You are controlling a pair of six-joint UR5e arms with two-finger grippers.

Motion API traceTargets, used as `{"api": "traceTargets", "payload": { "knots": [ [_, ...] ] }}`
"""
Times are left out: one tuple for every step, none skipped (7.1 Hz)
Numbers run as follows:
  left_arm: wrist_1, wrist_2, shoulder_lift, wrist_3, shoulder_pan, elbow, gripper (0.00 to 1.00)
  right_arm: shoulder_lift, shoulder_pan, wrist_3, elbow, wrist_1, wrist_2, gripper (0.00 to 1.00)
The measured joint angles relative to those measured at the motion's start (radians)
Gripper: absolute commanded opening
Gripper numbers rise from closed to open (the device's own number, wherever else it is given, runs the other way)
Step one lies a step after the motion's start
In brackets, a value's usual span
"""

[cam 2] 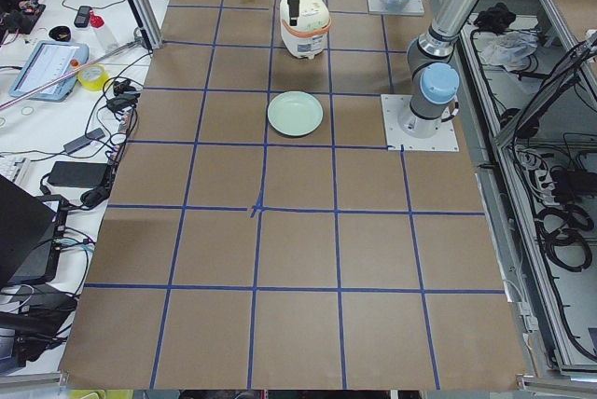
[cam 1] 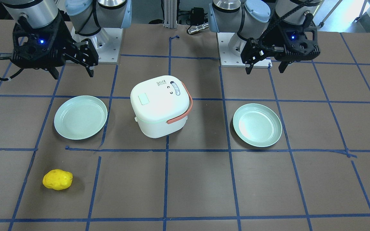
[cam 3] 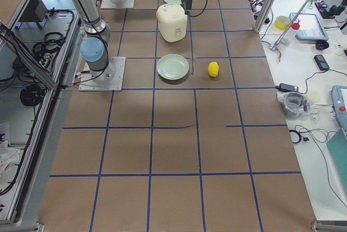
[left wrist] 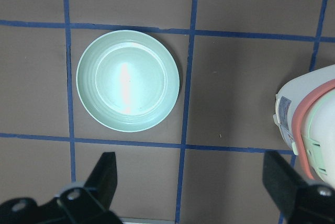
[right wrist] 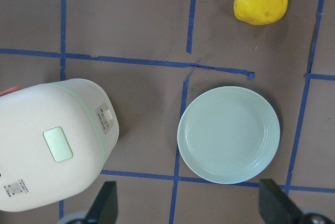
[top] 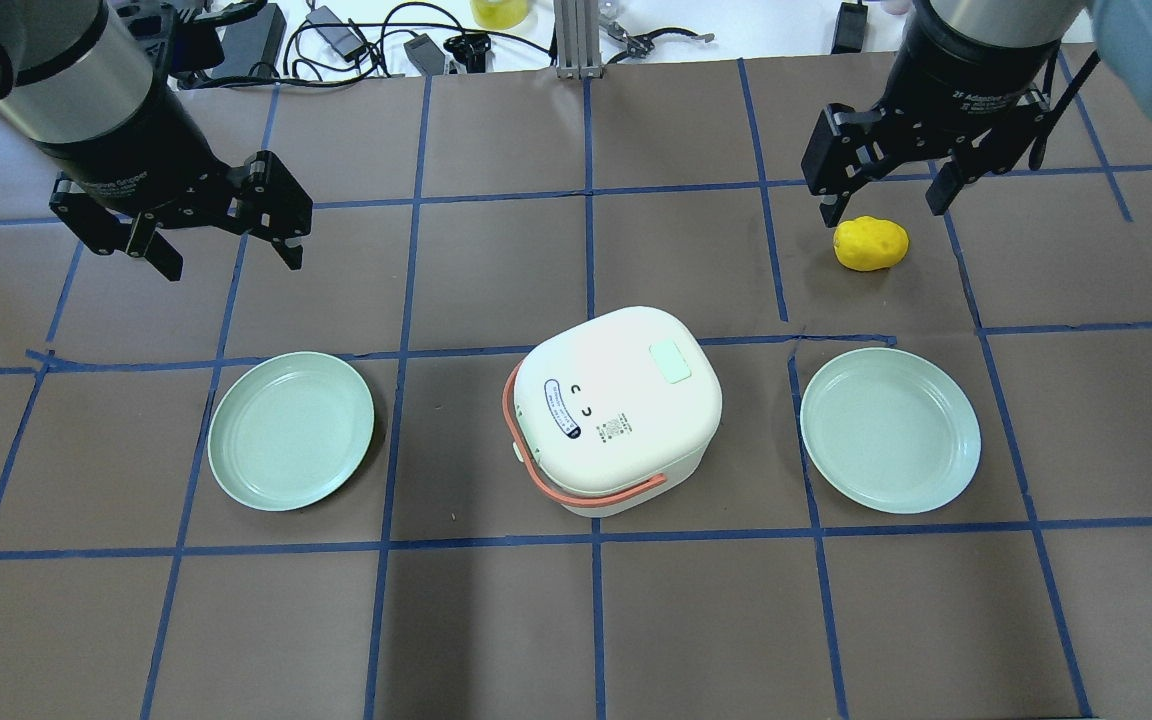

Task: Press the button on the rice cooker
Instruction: 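Move the right gripper over the rice cooker's green lid button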

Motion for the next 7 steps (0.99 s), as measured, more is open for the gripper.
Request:
{"api": "traceTargets", "payload": {
  "knots": [
    [0.0,0.0,0.0,0.0,0.0,0.0,1.0,0.003,0.012,0.001,0.0,0.0,0.021,0.26],
    [0.0,0.0,0.0,0.0,0.0,0.0,1.0,0.008,0.032,0.004,0.0,-0.001,0.034,0.21],
    [0.0,0.0,0.0,0.0,0.0,0.0,1.0,0.015,0.056,0.023,0.001,-0.001,0.038,0.11],
    [0.0,0.0,0.0,0.0,0.0,0.0,1.0,0.022,0.084,0.052,0.001,-0.001,0.04,0.05],
    [0.0,0.0,0.0,0.0,0.0,0.0,1.0,0.027,0.113,0.069,0.003,-0.001,0.041,0.01],
    [0.0,0.0,0.0,0.0,0.0,0.0,1.0,0.033,0.14,0.077,0.008,-0.001,0.044,0.0],
    [0.0,0.0,0.0,0.0,0.0,0.0,1.0,0.039,0.16,0.08,0.023,-0.001,0.054,0.0]
  ]
}}
